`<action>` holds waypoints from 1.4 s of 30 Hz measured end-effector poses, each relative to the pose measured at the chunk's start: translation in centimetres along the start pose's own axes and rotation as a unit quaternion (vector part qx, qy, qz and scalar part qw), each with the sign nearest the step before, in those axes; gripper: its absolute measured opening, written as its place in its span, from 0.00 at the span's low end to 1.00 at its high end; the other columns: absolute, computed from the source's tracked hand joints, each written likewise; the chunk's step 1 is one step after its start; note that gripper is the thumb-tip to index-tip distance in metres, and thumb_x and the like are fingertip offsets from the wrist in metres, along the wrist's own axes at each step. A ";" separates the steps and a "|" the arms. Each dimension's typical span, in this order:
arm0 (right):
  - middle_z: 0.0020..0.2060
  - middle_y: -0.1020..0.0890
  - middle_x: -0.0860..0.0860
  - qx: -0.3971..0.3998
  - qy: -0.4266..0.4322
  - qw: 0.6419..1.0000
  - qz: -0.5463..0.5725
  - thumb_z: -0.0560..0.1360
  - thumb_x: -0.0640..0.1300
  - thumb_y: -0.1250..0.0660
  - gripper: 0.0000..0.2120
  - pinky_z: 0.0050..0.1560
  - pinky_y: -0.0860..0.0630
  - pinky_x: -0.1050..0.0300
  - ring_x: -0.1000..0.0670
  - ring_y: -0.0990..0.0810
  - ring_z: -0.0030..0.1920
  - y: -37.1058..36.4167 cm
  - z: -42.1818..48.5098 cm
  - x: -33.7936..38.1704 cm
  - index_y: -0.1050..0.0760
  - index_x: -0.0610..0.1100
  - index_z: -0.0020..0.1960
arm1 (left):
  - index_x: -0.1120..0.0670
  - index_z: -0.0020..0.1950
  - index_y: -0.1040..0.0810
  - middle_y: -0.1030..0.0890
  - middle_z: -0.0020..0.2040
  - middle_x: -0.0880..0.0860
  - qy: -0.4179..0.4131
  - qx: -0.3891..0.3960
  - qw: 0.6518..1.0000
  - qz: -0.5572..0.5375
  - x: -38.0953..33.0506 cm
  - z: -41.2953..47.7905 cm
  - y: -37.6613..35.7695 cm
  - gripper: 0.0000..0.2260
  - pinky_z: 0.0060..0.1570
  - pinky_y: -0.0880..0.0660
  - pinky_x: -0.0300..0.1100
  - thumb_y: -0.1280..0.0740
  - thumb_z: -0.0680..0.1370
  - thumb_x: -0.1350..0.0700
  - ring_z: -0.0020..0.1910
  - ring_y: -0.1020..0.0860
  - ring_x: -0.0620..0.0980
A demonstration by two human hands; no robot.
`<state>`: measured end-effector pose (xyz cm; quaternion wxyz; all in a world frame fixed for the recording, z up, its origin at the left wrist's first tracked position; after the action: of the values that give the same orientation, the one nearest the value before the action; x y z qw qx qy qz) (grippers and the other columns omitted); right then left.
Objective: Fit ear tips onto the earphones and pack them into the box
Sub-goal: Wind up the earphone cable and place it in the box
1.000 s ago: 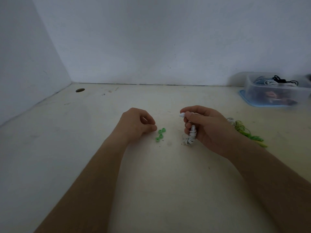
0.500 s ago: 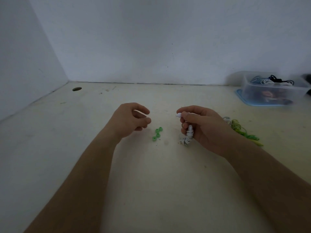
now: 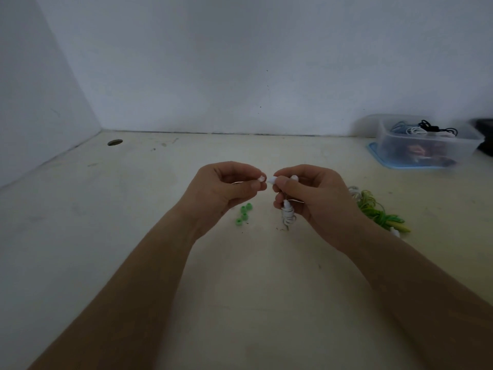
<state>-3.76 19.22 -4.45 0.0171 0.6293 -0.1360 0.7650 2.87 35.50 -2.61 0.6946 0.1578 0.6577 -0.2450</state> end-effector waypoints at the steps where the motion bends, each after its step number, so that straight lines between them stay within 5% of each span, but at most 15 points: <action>1: 0.38 0.16 0.42 -0.006 0.006 1.000 -0.006 0.75 0.35 0.29 0.08 0.44 0.19 0.53 0.47 0.18 0.36 0.0 0.0 0.0 0.19 0.33 0.53 | 0.55 0.41 0.14 0.14 0.45 0.58 -0.002 0.007 1.000 -0.004 0.0 0.0 -0.2 0.07 0.48 0.20 0.39 0.27 0.66 0.64 0.47 0.15 0.52; 7: 0.37 0.16 0.42 -0.011 0.017 1.000 -0.019 0.76 0.34 0.30 0.07 0.45 0.19 0.51 0.47 0.18 0.36 0.1 0.0 0.0 0.18 0.34 0.53 | 0.56 0.44 0.15 0.15 0.45 0.58 -0.004 0.016 1.000 0.008 0.1 0.0 -0.3 0.09 0.48 0.21 0.39 0.29 0.72 0.69 0.46 0.16 0.53; 18: 0.35 0.17 0.41 -0.021 0.024 0.999 -0.035 0.76 0.35 0.29 0.05 0.48 0.17 0.44 0.46 0.18 0.35 0.2 0.1 0.1 0.18 0.36 0.51 | 0.60 0.52 0.19 0.15 0.50 0.61 0.004 0.009 0.999 -0.033 -0.1 -0.2 -0.7 0.15 0.50 0.20 0.41 0.27 0.66 0.64 0.49 0.15 0.56; 27: 0.37 0.16 0.40 -0.018 0.028 0.999 -0.026 0.75 0.35 0.28 0.07 0.44 0.17 0.50 0.46 0.17 0.35 0.1 -0.1 0.3 0.19 0.33 0.52 | 0.60 0.47 0.18 0.14 0.47 0.59 0.017 -0.002 0.996 -0.083 0.2 -0.1 -0.8 0.09 0.46 0.19 0.38 0.28 0.68 0.65 0.45 0.15 0.54; 42: 0.36 0.16 0.42 -0.025 0.037 0.998 -0.035 0.75 0.34 0.29 0.04 0.47 0.16 0.46 0.46 0.17 0.35 0.0 -0.3 0.7 0.18 0.36 0.49 | 0.60 0.47 0.17 0.14 0.45 0.59 0.019 -0.006 0.997 -0.078 0.4 0.0 -0.8 0.10 0.45 0.19 0.37 0.29 0.67 0.63 0.44 0.15 0.52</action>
<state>-4.18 19.16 -3.80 0.0650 0.6042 -0.1322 0.7831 2.41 34.76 -2.96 0.6614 0.1068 0.6827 -0.2916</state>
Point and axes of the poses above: each hand's wrist, its own z-axis towards the middle knuckle, its own y-axis out of the back of the hand, x = y × z, the point moved 5 cm from there along z, towards the middle knuckle
